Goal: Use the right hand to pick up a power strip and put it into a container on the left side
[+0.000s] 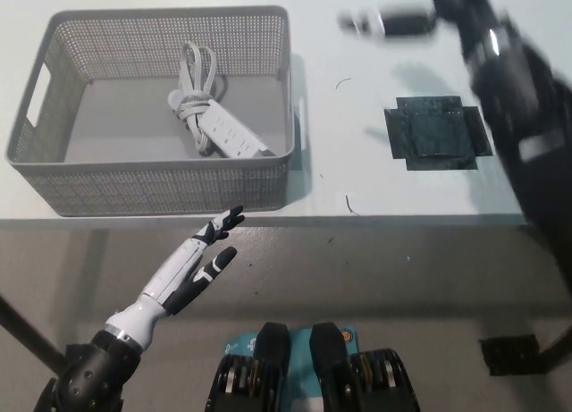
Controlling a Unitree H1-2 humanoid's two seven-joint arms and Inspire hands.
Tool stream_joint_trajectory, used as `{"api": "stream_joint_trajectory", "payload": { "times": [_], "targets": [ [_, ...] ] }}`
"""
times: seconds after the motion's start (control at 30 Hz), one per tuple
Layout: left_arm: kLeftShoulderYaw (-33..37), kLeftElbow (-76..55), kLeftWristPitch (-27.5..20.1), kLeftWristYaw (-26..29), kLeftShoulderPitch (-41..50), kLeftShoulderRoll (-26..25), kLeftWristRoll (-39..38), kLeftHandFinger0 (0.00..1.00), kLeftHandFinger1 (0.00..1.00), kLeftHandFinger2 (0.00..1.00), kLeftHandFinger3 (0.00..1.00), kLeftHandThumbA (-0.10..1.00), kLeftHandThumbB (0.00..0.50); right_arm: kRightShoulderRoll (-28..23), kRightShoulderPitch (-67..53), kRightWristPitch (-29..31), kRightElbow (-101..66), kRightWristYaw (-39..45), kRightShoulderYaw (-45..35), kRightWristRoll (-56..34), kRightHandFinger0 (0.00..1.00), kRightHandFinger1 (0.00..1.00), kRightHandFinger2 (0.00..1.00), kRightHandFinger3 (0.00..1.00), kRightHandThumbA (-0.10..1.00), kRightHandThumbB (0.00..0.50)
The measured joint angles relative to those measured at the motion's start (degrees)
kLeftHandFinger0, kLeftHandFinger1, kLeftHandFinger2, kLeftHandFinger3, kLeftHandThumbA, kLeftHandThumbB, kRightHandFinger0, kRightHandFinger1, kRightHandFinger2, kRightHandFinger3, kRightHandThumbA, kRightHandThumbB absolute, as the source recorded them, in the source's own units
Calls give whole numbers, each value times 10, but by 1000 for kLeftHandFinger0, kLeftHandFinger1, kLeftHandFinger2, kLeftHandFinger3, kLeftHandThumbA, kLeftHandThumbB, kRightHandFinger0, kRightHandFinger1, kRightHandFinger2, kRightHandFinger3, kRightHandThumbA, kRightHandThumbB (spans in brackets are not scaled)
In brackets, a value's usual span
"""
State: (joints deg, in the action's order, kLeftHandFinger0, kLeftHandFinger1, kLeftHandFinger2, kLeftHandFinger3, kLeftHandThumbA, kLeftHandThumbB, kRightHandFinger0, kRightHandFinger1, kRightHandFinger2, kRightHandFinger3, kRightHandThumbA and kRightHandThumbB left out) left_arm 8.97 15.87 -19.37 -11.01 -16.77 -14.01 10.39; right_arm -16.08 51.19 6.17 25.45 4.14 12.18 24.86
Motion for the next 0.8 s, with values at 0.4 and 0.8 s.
{"api": "stream_joint_trajectory", "payload": {
  "times": [0.4,0.8],
  "targets": [
    [0,-28,0,0,36,17,-3,1000,1000,1000,1000,1000,317,25,-383,32,-224,-7,23,-15,1000,1000,1000,1000,1000,334],
    [-26,-140,5,1,80,31,-28,1000,1000,1000,1000,1000,268,91,-479,136,-224,-27,-13,-103,1000,1000,1000,1000,1000,315]
  ]
}}
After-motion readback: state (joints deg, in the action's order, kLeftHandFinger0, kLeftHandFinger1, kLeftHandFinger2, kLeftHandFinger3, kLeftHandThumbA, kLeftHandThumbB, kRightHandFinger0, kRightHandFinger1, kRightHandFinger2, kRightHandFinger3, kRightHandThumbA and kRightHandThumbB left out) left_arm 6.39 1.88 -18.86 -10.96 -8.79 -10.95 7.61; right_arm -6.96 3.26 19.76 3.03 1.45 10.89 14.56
